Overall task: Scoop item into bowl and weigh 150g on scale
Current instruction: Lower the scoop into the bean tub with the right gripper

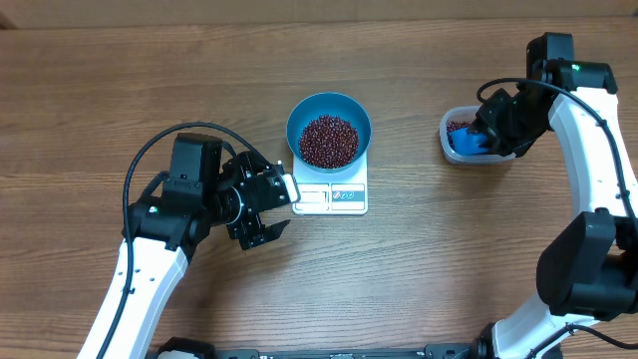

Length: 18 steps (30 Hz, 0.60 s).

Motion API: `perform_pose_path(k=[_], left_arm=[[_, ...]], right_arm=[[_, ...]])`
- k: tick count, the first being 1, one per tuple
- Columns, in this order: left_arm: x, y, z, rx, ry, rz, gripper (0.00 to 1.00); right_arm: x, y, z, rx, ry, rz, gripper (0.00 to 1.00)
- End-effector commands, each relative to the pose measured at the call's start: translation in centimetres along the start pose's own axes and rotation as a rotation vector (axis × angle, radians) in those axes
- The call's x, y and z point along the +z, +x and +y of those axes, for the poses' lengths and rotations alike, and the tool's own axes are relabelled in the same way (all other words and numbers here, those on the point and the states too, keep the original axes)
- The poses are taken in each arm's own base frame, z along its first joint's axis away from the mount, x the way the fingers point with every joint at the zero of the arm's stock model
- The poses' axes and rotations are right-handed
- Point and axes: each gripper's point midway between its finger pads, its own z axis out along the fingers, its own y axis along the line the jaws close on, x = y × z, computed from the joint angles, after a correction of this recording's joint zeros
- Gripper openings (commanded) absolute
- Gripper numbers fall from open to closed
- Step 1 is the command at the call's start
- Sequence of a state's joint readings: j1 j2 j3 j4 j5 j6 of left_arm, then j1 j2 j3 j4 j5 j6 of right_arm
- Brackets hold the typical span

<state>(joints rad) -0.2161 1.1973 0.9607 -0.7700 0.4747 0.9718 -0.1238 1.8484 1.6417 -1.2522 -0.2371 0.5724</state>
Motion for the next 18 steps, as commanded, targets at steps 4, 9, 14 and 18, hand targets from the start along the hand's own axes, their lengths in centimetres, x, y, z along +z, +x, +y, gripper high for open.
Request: perform_pose_path(k=[4,9,14,18], left_arm=[[0.3,0.0,-0.3,-0.01,0.017,-0.003,1.0],[0.3,0.0,-0.3,-0.01,0.017,-0.003,1.0],[0.3,0.0,-0.3,-0.01,0.017,-0.003,1.0],[0.3,0.0,-0.3,-0.01,0.017,-0.003,0.99]], right_arm=[[-0.5,0.2,0.1,0.0,-0.011,-0.007,0.39],[-0.5,0.2,0.1,-0.003,-0.01,-0.007,0.4],[-0.5,0.1,0.0,-0.08,-0.004,-0.011,0.41],[-0.6,-0.3,-1.7,-0.107,0.087,-0.038,0.41]])
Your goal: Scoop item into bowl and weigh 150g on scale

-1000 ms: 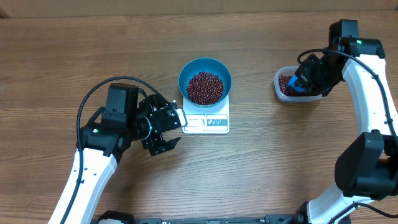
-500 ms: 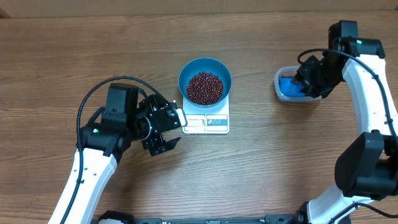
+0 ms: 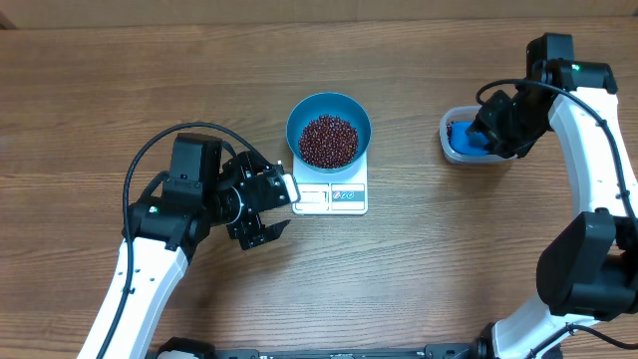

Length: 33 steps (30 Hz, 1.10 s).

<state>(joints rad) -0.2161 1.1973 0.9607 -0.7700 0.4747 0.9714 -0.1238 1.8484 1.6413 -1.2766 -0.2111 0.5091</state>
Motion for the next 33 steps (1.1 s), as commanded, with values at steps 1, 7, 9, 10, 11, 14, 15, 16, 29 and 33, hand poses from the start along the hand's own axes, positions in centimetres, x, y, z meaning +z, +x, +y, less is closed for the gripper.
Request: perform_pose_path(k=[1,7,9,10,11,14,15,16,29,33], left_arm=[[0.3,0.0,-0.3,-0.01,0.017,-0.003,0.99],[0.3,0.0,-0.3,-0.01,0.017,-0.003,1.0],[0.3,0.0,-0.3,-0.01,0.017,-0.003,0.99],[0.3,0.0,-0.3,-0.01,0.017,-0.003,1.0],[0.3,0.0,-0.3,-0.01,0.017,-0.003,0.99],[0.3,0.0,-0.3,-0.01,0.017,-0.003,1.0],[0.3,0.0,-0.3,-0.01,0.017,-0.003,1.0],[0.3,0.0,-0.3,-0.01,0.017,-0.003,0.99],[0.3,0.0,-0.3,-0.01,0.017,-0.003,0.99],[0.3,0.0,-0.3,-0.01,0.017,-0.003,0.99]], right_arm=[[-0.6,-0.5,-1.6,-0.059,0.085,-0.05,0.41],[-1.0,-1.0,-3.8,-0.094,0.21,-0.082,0.46],[-1.1,-1.2,-4.1,-0.094,0.229,-0.093,0.48],[-1.1,-1.2,-4.2,-0.093,0.235,-0.097,0.49],[-1.1,-1.3,-4.3,-0.094,0.241,-0.101,0.5],[-1.2,-1.5,-4.4,-0.094,0.247,-0.108,0.51],[-1.2,-1.5,-4.4,-0.094,0.249,-0.11,0.51],[-1.2,-1.6,-4.4,-0.094,0.248,-0.113,0.51],[-1.2,-2.5,-4.0,-0.099,0.236,-0.154,0.91],[-1.2,-2.8,-3.8,-0.1,0.23,-0.165,1.0]])
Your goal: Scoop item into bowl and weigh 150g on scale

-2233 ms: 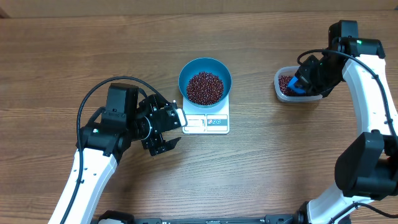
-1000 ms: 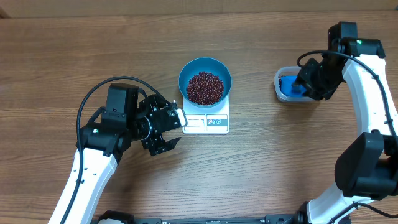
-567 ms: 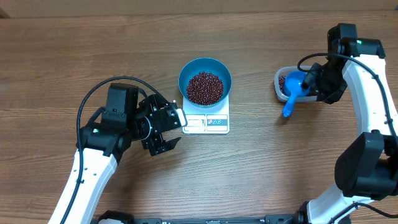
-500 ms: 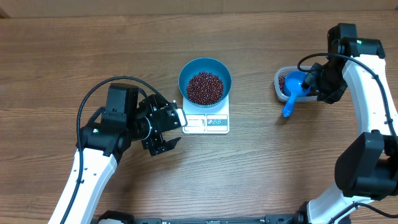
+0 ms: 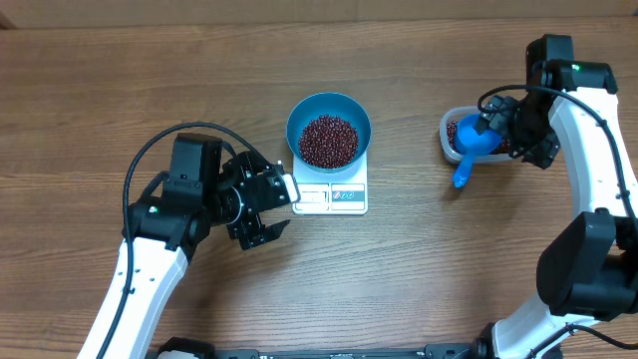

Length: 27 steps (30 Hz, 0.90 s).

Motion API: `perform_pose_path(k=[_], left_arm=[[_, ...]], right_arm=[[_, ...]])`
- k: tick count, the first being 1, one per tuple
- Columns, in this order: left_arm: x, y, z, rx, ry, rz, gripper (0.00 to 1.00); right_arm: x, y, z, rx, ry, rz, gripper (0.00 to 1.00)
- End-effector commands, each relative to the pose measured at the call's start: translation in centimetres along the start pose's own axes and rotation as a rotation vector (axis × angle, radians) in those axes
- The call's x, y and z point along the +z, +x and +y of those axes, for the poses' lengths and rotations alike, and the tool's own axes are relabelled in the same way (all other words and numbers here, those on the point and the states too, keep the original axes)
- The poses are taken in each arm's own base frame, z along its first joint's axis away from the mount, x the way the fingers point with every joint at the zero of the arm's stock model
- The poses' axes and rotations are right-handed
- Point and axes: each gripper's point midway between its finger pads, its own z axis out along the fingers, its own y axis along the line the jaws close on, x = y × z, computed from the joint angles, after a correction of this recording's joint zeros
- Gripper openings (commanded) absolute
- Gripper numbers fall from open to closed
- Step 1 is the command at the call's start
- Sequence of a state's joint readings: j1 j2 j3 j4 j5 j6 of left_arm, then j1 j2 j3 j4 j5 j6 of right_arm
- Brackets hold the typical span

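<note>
A blue bowl (image 5: 328, 118) of dark red beans (image 5: 328, 141) sits on the white scale (image 5: 332, 193) at the table's middle. At the right stands a small clear container (image 5: 451, 134) holding more beans. My right gripper (image 5: 495, 134) is over it, shut on a blue scoop (image 5: 473, 143) whose handle end points down-left past the container's rim. My left gripper (image 5: 279, 203) rests open just left of the scale, one finger near the scale's left edge, with nothing between its fingers.
The wooden table (image 5: 419, 269) carries nothing else. A black cable (image 5: 150, 160) loops over the left arm. The right arm (image 5: 598, 150) runs down the right edge of the view.
The right gripper has shifted right and turned, so the blue scoop now shows tilted over the container's near rim with beans visible in the container. The left arm has not moved.
The right gripper sat low over the container with the blue scoop inside it at both earlier moments, slightly shifted between them. Now the scoop is tipped out over the container's rim. The left gripper stayed open beside the scale throughout.
</note>
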<state>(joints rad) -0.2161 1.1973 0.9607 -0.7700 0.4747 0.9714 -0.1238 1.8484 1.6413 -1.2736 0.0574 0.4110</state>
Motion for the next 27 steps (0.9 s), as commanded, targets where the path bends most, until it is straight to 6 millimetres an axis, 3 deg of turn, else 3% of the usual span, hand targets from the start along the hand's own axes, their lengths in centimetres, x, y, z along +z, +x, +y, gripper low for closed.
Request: perform_pose_path(k=[1,12,27], left_arm=[[0.3,0.0,-0.3,-0.01,0.017,-0.003,1.0],[0.3,0.0,-0.3,-0.01,0.017,-0.003,1.0],[0.3,0.0,-0.3,-0.01,0.017,-0.003,0.99]], right_arm=[[-0.5,-0.4,-0.1,0.0,-0.001,-0.031,1.0],[-0.6,-0.8,0.1,-0.408,-0.001,-0.051,1.0],[-0.6,-1.6,0.5,-0.427,-0.01,-0.084,1.0]])
